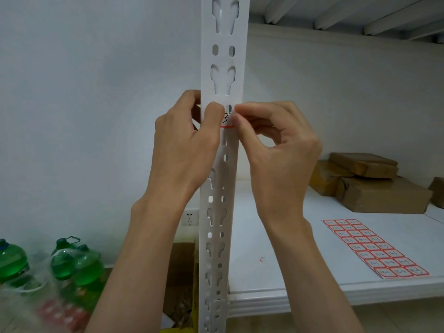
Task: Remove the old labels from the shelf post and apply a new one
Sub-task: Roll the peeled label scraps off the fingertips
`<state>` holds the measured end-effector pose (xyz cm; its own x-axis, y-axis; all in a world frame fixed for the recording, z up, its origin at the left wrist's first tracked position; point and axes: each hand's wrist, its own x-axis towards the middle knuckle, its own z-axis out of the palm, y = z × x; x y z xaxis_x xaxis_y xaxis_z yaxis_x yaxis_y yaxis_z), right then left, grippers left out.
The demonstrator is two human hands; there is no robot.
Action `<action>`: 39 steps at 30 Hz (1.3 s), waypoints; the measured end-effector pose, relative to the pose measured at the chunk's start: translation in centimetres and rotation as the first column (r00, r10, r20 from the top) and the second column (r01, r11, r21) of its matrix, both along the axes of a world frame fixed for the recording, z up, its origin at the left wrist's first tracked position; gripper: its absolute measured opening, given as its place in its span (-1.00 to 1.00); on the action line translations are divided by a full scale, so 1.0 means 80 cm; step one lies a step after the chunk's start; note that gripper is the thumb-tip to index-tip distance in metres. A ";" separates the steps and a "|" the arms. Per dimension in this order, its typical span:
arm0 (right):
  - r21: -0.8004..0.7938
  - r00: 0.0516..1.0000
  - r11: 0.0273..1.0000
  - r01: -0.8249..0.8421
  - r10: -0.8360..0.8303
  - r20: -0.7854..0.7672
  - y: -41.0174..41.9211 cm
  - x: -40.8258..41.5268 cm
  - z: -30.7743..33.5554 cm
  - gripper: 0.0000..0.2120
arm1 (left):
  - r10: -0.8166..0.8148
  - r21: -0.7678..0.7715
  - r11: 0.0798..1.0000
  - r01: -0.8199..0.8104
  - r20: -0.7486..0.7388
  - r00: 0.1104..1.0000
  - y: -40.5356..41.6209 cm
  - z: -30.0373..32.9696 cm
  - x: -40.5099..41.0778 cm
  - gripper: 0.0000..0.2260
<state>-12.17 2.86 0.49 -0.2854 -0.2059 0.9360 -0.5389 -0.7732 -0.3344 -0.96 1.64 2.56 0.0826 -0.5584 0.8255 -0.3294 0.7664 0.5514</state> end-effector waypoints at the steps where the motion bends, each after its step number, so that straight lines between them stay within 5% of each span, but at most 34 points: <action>1: -0.013 1.000 1.000 0.024 -0.024 -0.014 -0.002 0.000 -0.002 -0.90 | -0.001 0.002 1.000 0.001 0.000 1.000 0.000 0.000 0.000 -0.72; 9: 0.002 0.994 0.995 0.102 -0.102 -0.042 -0.009 0.013 -0.004 -0.90 | -0.010 0.041 0.999 0.010 0.009 1.000 0.002 0.001 0.003 -0.71; 14: 0.114 0.934 0.970 -0.213 0.168 0.316 -0.003 0.007 0.002 -0.85 | 0.000 0.069 0.998 -0.003 0.051 0.999 0.005 0.002 0.007 -0.82; 18: 0.137 0.851 0.919 -0.369 0.275 0.448 0.001 -0.007 0.004 -0.91 | 0.055 0.060 0.997 -0.056 0.019 0.998 0.003 0.000 0.004 -0.85; 22: 0.198 0.806 0.867 -0.457 0.310 0.505 0.001 -0.023 -0.004 -0.94 | 0.220 -0.087 0.969 -0.230 -0.110 0.969 0.004 -0.003 -0.001 -0.61; 26: 0.239 0.738 0.773 -0.587 0.390 0.550 0.003 -0.042 -0.009 -0.93 | 0.253 -0.346 0.884 -0.314 -0.211 0.944 0.014 -0.001 -0.011 -0.76; 31: 0.203 0.533 0.542 -0.816 0.566 0.629 0.002 -0.066 -0.020 -0.71 | 0.149 -0.448 0.886 -0.119 0.033 0.988 0.025 -0.016 -0.056 -0.95; 39: 0.015 0.178 0.263 -0.965 0.607 0.774 0.014 -0.100 -0.029 -0.92 | 0.134 -0.280 0.956 -0.084 0.163 0.977 0.013 -0.038 -0.090 -0.96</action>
<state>-20.17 3.97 -1.82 -0.0342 -0.9291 0.3683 0.7153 -0.2801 -0.6403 -8.19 2.70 -0.50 -0.0319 -0.3082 0.9508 -0.4935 0.8321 0.2531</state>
